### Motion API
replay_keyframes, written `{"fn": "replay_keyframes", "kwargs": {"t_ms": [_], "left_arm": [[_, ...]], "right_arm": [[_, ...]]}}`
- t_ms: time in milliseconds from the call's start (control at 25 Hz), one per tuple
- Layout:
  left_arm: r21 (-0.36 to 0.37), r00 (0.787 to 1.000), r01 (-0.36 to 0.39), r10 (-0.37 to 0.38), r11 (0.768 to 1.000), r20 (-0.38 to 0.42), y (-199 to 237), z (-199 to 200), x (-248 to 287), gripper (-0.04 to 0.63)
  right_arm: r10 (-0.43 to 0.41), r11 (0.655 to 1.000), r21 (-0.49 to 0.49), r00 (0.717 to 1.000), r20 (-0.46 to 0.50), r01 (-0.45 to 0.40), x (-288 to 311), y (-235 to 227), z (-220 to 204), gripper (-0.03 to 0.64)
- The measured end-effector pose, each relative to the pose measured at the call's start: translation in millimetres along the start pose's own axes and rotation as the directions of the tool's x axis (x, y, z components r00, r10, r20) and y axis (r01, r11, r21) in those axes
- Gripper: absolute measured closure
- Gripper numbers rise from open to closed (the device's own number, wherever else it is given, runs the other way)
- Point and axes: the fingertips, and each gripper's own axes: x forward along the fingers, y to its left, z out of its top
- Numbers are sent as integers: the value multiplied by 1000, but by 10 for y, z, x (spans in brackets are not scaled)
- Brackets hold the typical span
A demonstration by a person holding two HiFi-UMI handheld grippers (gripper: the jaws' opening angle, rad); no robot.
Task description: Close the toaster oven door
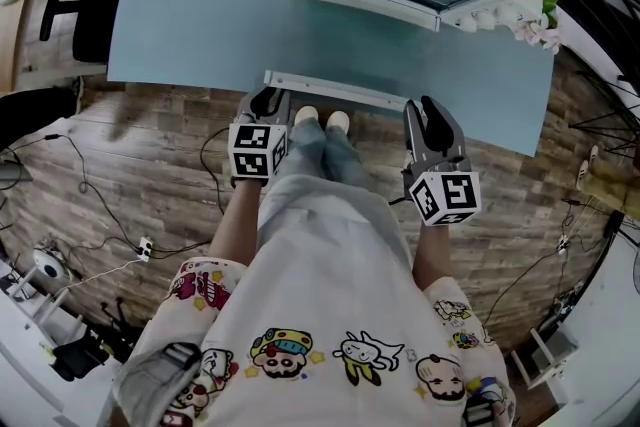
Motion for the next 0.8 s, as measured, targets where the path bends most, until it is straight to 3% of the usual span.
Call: {"fn": "replay_keyframes", "kwargs": {"t_ms": [800], "left_arm": [[30,998,-11,9,999,58,-150,545,-340,526]], "right_arm": [[61,997,-51,997,38,-59,-73,179,145,517]]}}
